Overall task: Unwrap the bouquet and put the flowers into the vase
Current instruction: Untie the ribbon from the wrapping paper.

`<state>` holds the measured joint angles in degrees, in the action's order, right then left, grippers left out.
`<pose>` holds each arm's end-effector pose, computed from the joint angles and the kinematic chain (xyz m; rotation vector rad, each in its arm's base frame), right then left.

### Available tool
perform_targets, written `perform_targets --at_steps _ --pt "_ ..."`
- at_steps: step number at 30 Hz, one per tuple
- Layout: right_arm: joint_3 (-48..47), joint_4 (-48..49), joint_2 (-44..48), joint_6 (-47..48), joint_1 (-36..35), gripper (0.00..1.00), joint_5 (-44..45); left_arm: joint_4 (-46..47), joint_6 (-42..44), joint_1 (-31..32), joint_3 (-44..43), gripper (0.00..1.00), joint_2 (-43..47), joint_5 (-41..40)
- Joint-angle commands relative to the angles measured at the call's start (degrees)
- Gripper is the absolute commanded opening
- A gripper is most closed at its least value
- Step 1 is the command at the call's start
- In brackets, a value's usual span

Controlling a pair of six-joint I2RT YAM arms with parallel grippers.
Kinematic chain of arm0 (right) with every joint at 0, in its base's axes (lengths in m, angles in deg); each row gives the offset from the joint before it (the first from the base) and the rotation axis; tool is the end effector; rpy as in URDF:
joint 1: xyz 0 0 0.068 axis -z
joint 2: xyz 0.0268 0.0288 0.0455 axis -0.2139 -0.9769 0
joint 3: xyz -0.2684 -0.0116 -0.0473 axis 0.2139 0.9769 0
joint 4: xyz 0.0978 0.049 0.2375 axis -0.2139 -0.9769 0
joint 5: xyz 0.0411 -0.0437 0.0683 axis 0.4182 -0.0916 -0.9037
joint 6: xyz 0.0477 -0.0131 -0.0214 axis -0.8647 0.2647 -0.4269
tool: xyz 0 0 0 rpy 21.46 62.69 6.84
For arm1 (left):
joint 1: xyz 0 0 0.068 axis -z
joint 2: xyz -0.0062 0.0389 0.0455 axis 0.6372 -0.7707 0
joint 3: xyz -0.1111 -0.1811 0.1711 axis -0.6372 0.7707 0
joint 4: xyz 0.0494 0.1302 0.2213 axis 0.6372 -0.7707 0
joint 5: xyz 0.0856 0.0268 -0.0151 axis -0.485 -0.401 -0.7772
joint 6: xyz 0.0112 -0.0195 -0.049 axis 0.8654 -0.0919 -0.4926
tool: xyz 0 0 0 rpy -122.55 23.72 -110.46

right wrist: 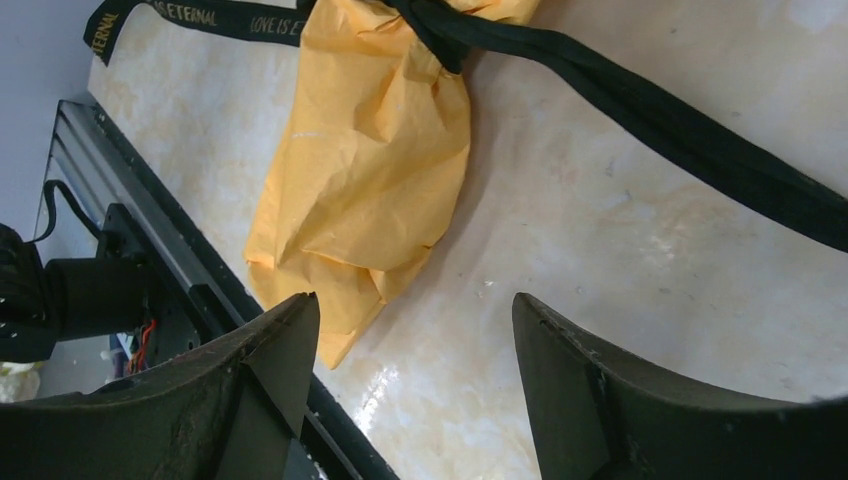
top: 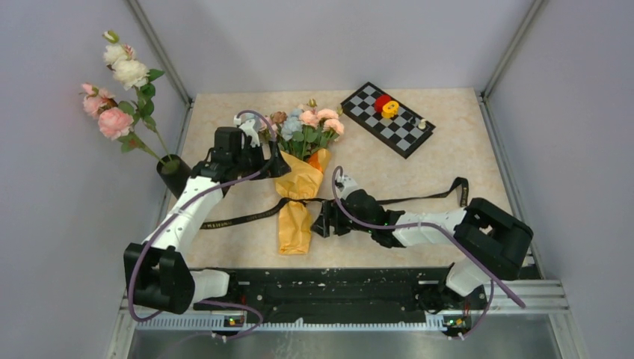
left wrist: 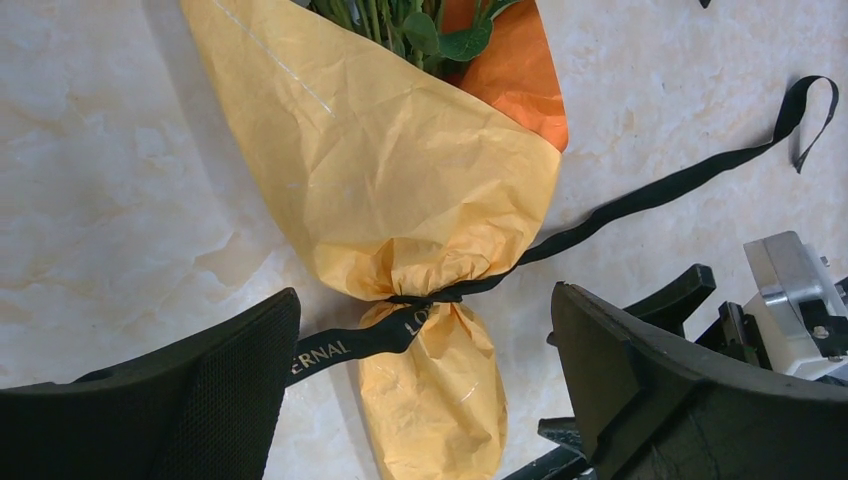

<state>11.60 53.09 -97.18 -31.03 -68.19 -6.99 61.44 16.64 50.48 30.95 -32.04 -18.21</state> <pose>0.1656 0.2472 0.1648 -0.3509 2.2541 1.0055 0.2669 -0.0638 0.2880 0.0246 2.3166 -0.6738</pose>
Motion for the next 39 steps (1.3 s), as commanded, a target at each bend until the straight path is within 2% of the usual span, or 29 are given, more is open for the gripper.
perform_targets --at_steps 1,8,11,13,17,22,27,31,35,39 --pt "-3.86 5.12 -1.91 -0.89 -2.36 0.72 -1.68 1.47 2.14 0.09 -0.98 0.99 0.30 -1.54" --pt "-8.68 -0.01 -5.10 1.65 -6.67 0.73 2.42 0.37 3.00 0.09 -1.44 0.99 0.35 -2.69" --pt "-11.71 -3.51 -7.45 2.51 -8.48 0.72 6.99 0.05 3.31 0.09 -1.52 0.99 0.59 -3.15" --pt "-13.91 -6.75 -9.13 2.63 -9.42 0.68 10.22 -0.14 3.51 0.09 -1.48 0.99 0.84 -3.84" --pt "-15.49 -10.82 -10.81 1.45 -9.89 0.54 15.41 -0.41 3.88 0.09 -1.41 0.99 1.43 -4.77" --pt "-14.02 -14.53 -8.71 1.08 -9.84 0.49 20.20 -0.54 3.97 0.09 -1.43 0.99 1.61 -4.80" --pt "-11.89 -11.69 -5.78 5.53 -9.82 0.51 16.36 -0.54 3.89 0.09 -1.39 0.99 1.53 -4.37" --pt "-13.29 -14.34 -2.53 9.40 -9.38 0.61 16.69 -0.80 3.89 0.09 -1.35 0.99 1.37 -4.12" --pt "-14.01 -15.49 1.72 13.78 -5.87 0.68 12.08 -0.88 3.82 0.09 -1.43 0.99 1.06 -3.77" --pt "-15.56 -16.14 3.13 17.75 -0.64 0.67 6.11 -1.12 2.87 0.04 -1.67 0.99 -0.21 -2.55"
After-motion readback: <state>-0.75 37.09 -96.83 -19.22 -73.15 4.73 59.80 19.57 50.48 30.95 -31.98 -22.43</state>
